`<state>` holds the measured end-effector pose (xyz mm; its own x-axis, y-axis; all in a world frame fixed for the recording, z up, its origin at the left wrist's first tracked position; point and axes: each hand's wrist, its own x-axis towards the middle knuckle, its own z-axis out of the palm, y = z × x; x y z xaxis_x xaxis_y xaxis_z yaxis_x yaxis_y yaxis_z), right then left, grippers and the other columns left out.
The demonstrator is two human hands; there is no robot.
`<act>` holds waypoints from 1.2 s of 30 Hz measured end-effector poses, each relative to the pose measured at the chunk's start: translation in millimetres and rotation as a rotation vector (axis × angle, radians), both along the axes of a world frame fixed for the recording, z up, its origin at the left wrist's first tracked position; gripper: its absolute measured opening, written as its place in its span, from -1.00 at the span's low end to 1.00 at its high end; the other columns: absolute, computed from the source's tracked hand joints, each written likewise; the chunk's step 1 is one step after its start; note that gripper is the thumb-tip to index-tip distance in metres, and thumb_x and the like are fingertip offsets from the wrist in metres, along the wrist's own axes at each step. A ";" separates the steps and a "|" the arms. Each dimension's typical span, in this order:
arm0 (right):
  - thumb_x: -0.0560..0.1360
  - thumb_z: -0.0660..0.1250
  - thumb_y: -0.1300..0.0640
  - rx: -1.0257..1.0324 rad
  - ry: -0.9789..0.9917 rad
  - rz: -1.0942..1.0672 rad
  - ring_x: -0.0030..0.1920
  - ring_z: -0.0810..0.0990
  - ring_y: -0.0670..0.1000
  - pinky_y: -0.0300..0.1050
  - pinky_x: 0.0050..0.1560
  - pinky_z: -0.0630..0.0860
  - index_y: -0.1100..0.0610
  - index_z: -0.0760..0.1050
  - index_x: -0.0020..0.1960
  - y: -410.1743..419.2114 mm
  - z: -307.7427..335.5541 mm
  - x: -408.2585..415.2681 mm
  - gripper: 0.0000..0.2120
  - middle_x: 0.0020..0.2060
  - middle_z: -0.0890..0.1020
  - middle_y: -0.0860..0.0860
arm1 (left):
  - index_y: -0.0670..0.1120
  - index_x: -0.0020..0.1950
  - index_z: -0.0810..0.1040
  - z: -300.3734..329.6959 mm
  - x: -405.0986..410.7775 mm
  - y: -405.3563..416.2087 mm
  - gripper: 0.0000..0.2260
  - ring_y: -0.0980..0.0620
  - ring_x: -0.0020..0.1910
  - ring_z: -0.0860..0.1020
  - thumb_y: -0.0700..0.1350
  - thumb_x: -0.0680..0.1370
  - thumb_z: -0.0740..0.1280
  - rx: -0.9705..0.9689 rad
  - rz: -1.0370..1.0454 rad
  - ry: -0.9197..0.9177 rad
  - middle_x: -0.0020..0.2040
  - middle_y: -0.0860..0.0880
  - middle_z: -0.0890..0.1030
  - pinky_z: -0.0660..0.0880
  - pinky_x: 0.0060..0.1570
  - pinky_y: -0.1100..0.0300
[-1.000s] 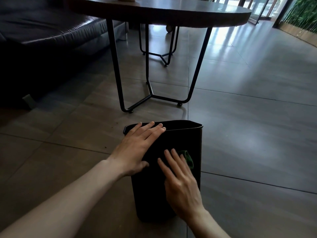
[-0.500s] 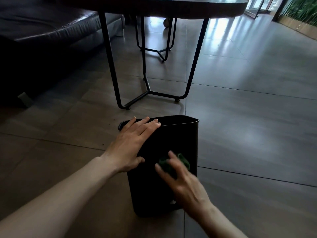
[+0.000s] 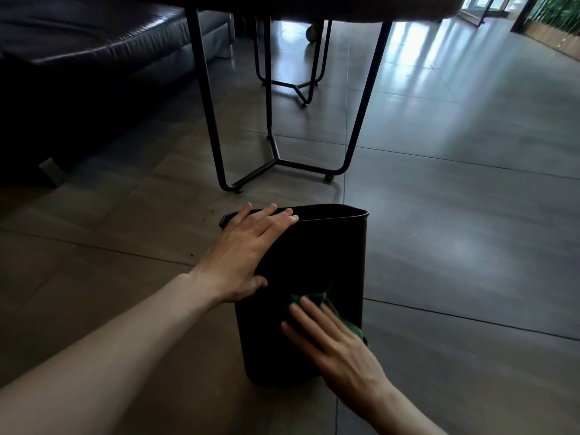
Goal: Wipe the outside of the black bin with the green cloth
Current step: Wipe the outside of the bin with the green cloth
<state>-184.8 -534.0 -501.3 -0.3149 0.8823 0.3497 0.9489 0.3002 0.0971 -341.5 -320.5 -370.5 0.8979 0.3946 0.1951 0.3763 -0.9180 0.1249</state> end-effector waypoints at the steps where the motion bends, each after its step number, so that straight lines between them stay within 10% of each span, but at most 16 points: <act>1: 0.62 0.18 0.18 -0.022 -0.033 0.032 0.63 0.13 0.19 0.12 0.50 0.36 0.04 0.24 0.61 -5.2 -3.1 0.1 -0.45 0.62 0.23 0.13 | 0.10 0.62 0.00 -0.2 -0.6 -0.3 0.11 0.08 0.62 0.00 0.01 0.25 0.63 -0.002 -0.002 -0.002 0.63 0.14 0.10 -0.19 0.59 0.04; 12: 0.53 0.47 0.27 0.246 0.467 -0.406 0.54 0.35 0.15 0.07 0.40 0.49 -0.02 0.49 0.46 49.0 49.2 4.2 -0.46 0.46 0.48 0.13 | 0.12 0.61 0.01 -2.1 0.9 2.4 0.09 0.06 0.62 0.03 -0.03 0.25 0.61 -0.014 0.009 -0.033 0.62 0.14 0.13 -0.18 0.58 0.02; 19: 0.55 0.21 0.15 -0.003 0.157 -0.165 0.43 0.51 0.16 0.06 0.23 0.62 -0.06 0.57 0.37 -5.3 14.0 -9.0 -0.57 0.38 0.58 0.12 | 0.11 0.61 0.01 -2.2 2.3 2.7 0.12 0.06 0.62 0.04 0.00 0.22 0.63 -0.006 0.012 -0.024 0.62 0.14 0.14 -0.18 0.58 0.02; 28: 0.52 0.45 0.35 0.310 0.492 -0.505 0.43 0.50 0.21 0.15 0.29 0.58 0.03 0.57 0.39 57.0 88.5 39.9 -0.51 0.40 0.55 0.17 | 0.11 0.62 0.01 3.5 0.4 0.1 0.09 0.08 0.62 0.02 0.00 0.26 0.61 -0.019 0.003 -0.007 0.62 0.15 0.12 -0.20 0.58 0.04; 36: 0.45 0.45 0.26 0.039 0.240 -0.306 0.39 0.55 0.19 0.08 0.14 0.67 -0.03 0.58 0.36 -0.8 29.4 0.3 -0.50 0.35 0.59 0.15 | 0.10 0.62 0.01 3.4 1.2 -0.5 0.10 0.06 0.62 0.02 0.02 0.25 0.62 0.005 0.016 0.012 0.62 0.14 0.11 -0.17 0.59 0.01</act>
